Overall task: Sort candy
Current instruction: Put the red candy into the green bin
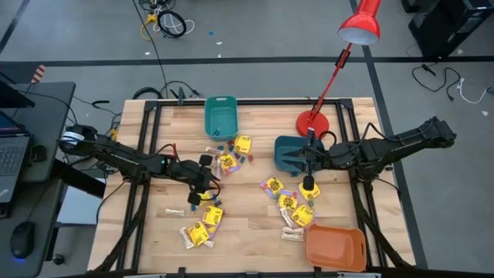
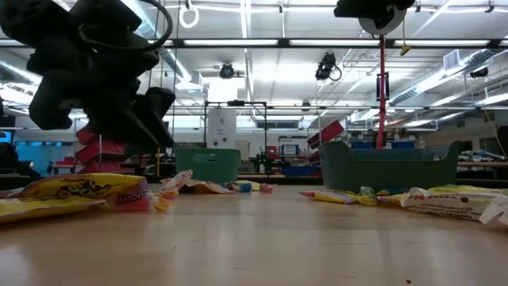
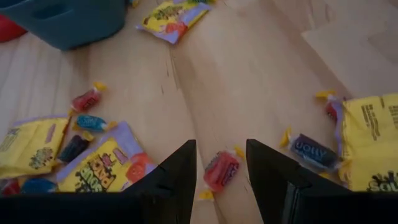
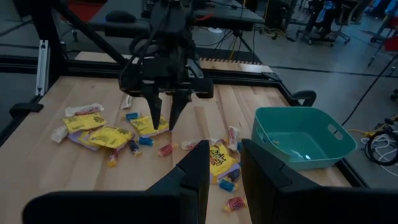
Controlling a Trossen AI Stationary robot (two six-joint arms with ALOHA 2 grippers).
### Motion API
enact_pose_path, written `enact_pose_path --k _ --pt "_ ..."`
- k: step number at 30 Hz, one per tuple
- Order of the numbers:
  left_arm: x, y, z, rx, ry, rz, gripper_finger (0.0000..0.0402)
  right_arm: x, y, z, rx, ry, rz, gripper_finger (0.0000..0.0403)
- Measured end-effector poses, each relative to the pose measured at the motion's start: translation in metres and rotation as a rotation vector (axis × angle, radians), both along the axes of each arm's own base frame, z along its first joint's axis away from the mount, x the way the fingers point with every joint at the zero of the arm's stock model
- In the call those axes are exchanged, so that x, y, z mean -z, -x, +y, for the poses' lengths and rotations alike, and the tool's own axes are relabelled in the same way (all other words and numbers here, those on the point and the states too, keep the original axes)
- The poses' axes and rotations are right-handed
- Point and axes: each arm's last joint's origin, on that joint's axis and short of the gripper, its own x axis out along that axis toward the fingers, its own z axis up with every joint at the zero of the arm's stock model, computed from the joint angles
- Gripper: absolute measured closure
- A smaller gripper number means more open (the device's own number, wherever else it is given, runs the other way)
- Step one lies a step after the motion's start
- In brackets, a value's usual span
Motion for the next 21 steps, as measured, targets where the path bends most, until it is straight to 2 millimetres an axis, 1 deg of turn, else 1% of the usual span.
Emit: enact_pose_path --k 5,12,21 --pt "0.003 -0.001 0.0 -0.009 -0.008 0.003 0.0259 0.0 0.0 0.0 0.0 0.0 0.0 0.0325" --pt "0.017 -0.008 -0.001 -0.01 -0.015 0.034 0.0259 0.0 0.0 0.0 0.0 0.0 0.0 0.0325" --pt "0.029 -0.01 -0.001 -0.012 -0.031 0.092 0.0259 0.0 0.0 0.0 0.0 -0.001 0.0 0.0325"
